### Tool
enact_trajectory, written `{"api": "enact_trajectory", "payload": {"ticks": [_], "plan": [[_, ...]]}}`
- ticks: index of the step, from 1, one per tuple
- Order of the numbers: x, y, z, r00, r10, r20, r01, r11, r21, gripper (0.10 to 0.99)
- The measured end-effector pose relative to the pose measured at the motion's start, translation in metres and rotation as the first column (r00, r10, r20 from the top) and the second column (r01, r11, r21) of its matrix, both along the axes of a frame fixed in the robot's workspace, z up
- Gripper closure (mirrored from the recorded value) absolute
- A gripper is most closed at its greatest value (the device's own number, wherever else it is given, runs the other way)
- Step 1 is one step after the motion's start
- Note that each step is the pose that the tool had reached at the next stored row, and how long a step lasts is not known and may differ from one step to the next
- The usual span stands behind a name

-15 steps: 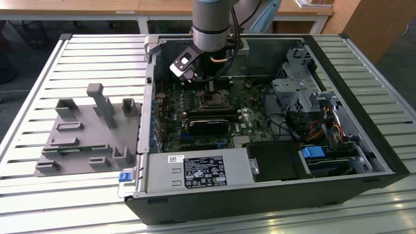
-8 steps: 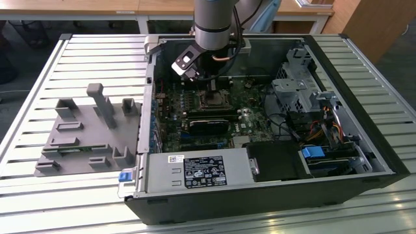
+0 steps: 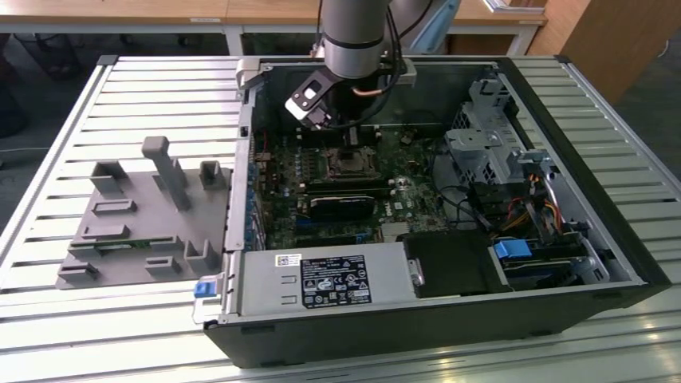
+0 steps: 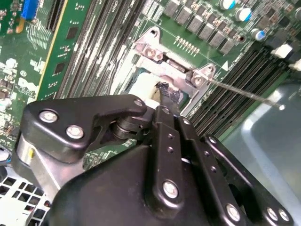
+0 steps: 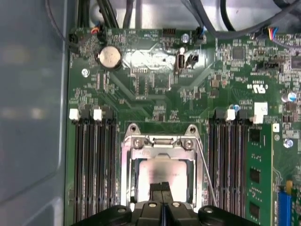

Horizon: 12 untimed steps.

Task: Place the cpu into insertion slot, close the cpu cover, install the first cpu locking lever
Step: 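Place the cpu into insertion slot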

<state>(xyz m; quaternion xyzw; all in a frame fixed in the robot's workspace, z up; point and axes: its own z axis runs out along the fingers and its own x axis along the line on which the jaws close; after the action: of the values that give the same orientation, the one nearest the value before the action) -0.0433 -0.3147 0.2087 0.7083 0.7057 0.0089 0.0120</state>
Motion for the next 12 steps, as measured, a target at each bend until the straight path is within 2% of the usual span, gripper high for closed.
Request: {"api": "enact_trajectory", "payload": {"ticks": [5,12], "plan": [[0.0064,0.0000,0.0000,1.0000,0.000,-0.0005,0.000,1.0000,0.000,0.980],[0.0100,0.0000,0.0000,1.0000,0.000,-0.0009,0.000,1.0000,0.000,0.980]]}}
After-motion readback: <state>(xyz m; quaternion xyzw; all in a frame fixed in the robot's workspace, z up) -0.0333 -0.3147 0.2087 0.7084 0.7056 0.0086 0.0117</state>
